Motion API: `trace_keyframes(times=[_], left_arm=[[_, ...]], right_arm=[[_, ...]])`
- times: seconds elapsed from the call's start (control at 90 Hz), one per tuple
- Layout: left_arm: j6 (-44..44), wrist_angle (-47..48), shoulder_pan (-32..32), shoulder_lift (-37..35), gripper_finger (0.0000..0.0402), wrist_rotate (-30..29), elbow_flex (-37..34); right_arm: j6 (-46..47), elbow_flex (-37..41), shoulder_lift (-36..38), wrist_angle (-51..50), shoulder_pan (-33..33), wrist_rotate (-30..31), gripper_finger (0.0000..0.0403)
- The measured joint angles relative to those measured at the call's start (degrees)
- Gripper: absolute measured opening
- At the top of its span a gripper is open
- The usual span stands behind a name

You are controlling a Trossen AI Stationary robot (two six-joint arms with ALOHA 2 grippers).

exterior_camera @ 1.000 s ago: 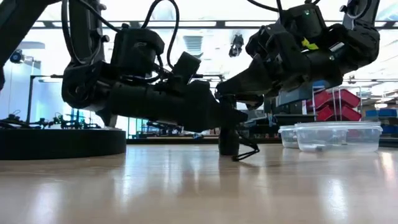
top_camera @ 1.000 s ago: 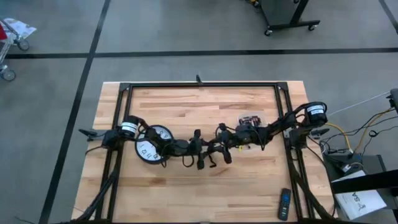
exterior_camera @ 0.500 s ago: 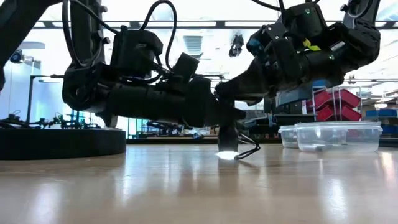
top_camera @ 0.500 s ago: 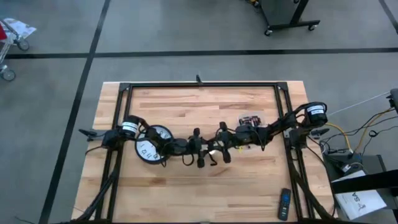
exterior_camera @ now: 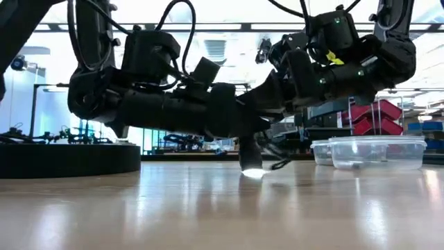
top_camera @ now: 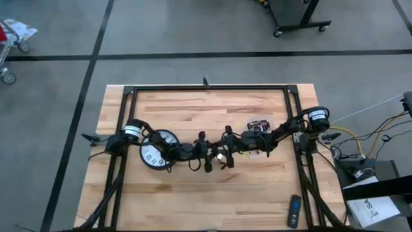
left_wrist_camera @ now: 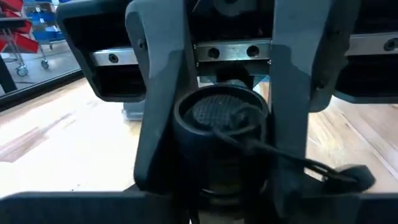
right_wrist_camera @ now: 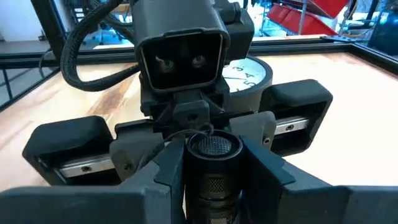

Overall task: Insert battery
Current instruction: Close the black battery compartment

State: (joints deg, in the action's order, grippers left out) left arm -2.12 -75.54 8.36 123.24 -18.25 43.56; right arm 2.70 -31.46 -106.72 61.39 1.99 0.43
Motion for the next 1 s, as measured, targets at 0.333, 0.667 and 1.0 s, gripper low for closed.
trace_keyframes(times=[0.333, 0.667, 1.0], left_arm=[[-0.4, 5.3, 0.0, -4.7, 0.0137, 1.4, -6.1], [0.4, 7.2, -1.1, -4.4, 0.0142, 1.9, -4.1], [1.1, 8.1, -1.7, -4.4, 0.013, 0.8, -2.0]], right_arm=[[2.5, 1.7, 0.4, 0.9, 0.8, 1.5, 0.0099], [3.1, 2.4, 0.3, 2.9, 1.6, 1.7, 0.0103], [0.1, 2.5, 0.1, 2.9, 2.0, 2.8, 0.0106]])
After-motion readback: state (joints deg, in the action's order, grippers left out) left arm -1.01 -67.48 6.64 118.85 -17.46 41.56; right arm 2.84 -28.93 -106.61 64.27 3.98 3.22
